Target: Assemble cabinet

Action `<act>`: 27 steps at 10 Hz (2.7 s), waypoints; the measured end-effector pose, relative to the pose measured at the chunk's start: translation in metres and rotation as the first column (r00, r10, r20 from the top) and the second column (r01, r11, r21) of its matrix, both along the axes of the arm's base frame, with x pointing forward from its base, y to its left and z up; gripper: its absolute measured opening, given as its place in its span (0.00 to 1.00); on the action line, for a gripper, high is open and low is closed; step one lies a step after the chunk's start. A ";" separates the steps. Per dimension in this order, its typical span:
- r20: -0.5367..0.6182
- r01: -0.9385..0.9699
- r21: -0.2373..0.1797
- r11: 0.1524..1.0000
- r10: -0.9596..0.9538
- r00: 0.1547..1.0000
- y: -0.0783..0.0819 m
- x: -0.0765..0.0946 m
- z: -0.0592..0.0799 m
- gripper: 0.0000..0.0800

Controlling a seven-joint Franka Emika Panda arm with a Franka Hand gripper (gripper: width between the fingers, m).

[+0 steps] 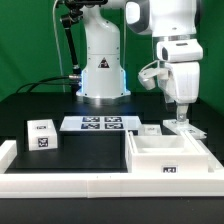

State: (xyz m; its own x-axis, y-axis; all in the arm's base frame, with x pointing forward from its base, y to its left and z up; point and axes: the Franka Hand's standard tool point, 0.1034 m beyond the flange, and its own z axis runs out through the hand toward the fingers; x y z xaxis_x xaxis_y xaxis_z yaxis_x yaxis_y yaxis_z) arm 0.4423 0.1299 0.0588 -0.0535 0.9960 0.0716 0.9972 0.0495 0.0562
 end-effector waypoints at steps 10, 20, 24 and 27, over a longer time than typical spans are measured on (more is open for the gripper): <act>-0.003 -0.130 0.012 0.991 0.130 0.992 0.008 -0.033 -0.016 1.00; -0.064 -0.136 0.057 0.989 0.140 0.988 0.044 -0.075 -0.042 1.00; -0.071 -0.132 0.058 0.990 0.136 0.988 0.043 -0.076 -0.044 0.50; -0.071 -0.128 0.057 0.990 0.132 0.989 0.041 -0.075 -0.045 0.08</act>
Offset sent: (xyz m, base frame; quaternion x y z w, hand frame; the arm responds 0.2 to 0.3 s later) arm -0.0290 0.0200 -0.0091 -0.0018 0.0246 -0.0987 0.9948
